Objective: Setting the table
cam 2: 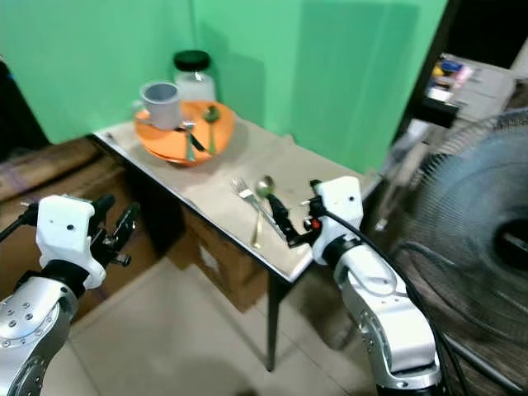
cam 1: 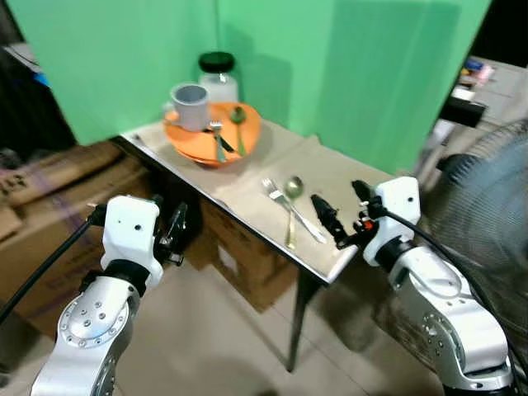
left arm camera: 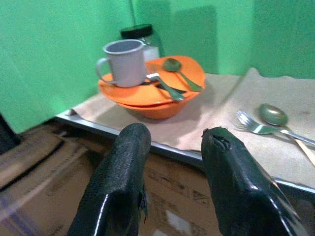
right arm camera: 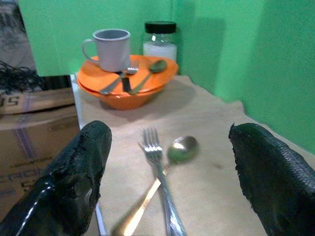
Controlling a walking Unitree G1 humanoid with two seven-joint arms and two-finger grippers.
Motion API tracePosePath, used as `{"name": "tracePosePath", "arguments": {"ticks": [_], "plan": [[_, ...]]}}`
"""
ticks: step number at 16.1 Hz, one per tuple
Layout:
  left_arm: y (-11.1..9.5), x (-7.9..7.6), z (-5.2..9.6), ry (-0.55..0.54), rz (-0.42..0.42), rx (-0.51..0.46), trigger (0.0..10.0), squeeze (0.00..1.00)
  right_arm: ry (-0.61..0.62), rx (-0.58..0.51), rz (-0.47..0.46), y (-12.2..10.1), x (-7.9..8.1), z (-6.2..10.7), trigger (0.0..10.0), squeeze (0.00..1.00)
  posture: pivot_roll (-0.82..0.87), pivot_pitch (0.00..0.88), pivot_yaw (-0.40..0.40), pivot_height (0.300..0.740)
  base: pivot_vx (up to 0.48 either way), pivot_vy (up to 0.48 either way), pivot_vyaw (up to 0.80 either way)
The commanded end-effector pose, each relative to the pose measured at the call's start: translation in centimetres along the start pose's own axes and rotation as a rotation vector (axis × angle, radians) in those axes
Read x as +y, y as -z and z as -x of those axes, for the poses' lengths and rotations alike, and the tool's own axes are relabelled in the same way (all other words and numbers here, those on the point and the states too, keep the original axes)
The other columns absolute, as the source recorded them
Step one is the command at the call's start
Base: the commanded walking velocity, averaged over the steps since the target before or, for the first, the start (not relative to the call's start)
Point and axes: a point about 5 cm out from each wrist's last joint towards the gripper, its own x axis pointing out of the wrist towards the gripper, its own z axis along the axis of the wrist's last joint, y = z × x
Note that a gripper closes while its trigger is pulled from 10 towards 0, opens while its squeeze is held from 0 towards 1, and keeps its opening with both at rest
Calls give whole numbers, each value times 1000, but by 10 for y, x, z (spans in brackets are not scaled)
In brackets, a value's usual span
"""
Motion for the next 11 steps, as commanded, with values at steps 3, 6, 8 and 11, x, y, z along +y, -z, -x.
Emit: {"name": "tracePosePath", "arguments": {"ticks": [3, 6, 8, 11], "plan": [[1, 2, 1, 15, 1, 7, 10000, 0, -11, 22, 15, -1, 3, -5, 10000, 0, 37, 0, 11, 740, 287, 0, 0], [2, 2, 0, 25, -1, 11, 10000, 0, -24, 39, 21, 0, 2, -7, 10000, 0, 35, 0, 10, 740, 289, 0, 0], [2, 1, 0, 31, -3, 11, 10000, 0, -38, 44, 21, -1, 3, -8, 10000, 0, 34, 0, 8, 740, 285, 0, 0], [4, 0, -1, 51, -14, 13, 10000, 0, 14, 125, 57, 5, -4, -9, 10000, 0, 29, 0, 7, 740, 287, 0, 0]]}}
